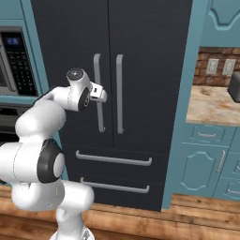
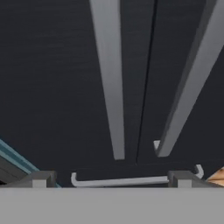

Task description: Take the lemon wedge from the fridge and place it on the plate with fish on the dining counter.

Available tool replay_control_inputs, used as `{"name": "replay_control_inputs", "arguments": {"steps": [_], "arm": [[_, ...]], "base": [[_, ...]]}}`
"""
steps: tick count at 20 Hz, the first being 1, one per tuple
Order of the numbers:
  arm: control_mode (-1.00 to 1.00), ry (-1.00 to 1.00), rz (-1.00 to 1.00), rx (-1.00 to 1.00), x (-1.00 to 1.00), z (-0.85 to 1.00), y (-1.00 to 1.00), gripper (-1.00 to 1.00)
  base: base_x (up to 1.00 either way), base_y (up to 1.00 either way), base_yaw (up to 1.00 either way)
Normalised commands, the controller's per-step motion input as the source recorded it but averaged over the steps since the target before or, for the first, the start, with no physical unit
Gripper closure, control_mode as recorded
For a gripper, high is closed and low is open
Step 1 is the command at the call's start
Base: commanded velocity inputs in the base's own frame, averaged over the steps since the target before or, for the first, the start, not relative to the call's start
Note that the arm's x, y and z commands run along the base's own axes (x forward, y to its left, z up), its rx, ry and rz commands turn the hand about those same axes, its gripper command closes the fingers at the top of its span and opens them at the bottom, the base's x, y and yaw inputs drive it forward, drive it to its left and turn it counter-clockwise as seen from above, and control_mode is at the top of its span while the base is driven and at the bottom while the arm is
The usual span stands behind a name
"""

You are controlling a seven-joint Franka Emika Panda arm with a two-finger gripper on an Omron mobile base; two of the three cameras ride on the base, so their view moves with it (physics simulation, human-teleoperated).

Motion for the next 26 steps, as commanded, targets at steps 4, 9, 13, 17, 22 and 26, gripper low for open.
{"name": "replay_control_inputs", "arguments": {"steps": [4,9,13,17,22,26], "arm": [[-1.00,0.00,0.00,-0.03,0.58,-0.22,0.00,-1.00],[-1.00,0.00,0.00,-0.02,0.57,-0.25,0.00,-1.00],[-1.00,0.00,0.00,0.00,0.55,-0.26,0.00,-1.00],[-1.00,-0.03,0.00,0.00,0.55,-0.22,0.00,-1.00],[-1.00,-0.03,0.00,0.00,0.55,-0.21,0.00,-1.00],[-1.00,-0.02,0.00,0.00,0.56,-0.26,0.00,-1.00]], "base": [[0.00,0.00,0.00],[0.00,0.00,0.00],[0.00,0.00,0.00],[0.00,0.00,0.00],[0.00,0.00,0.00],[0.00,0.00,0.00]]}}
